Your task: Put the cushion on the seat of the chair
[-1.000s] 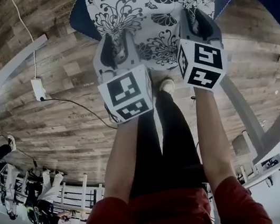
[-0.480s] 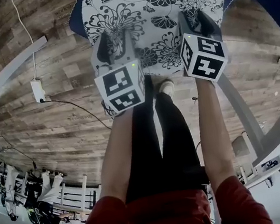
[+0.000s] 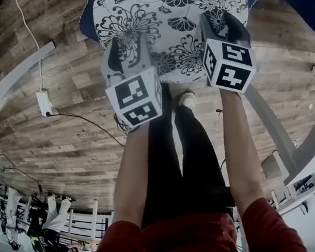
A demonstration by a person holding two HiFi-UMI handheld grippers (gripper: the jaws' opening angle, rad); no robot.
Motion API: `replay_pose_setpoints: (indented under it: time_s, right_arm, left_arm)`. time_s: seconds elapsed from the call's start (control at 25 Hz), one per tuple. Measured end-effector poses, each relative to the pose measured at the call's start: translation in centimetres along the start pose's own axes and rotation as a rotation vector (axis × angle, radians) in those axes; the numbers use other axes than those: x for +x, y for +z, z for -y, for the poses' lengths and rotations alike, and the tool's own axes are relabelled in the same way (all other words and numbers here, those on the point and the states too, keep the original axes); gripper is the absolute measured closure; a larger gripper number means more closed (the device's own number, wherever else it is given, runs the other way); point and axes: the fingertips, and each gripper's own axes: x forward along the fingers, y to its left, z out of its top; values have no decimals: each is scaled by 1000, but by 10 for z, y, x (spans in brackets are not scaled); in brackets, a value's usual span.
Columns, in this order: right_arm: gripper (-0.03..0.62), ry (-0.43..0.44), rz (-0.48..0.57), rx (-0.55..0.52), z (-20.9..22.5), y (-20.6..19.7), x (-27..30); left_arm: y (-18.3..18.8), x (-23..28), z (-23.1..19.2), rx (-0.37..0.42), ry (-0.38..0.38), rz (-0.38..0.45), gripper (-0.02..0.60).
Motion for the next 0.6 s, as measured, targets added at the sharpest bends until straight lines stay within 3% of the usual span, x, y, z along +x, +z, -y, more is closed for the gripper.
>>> replay_pose_setpoints:
  time_s: [0.36,0.6]
  right_arm:
    - [367,28,110,-7,-7,36,-54]
    - [368,44,268,-5,-2,98,-135]
  left_arm:
    - [36,-45,18,-3,-2,93,347]
    - [98,-110,36,12,-18,225,348]
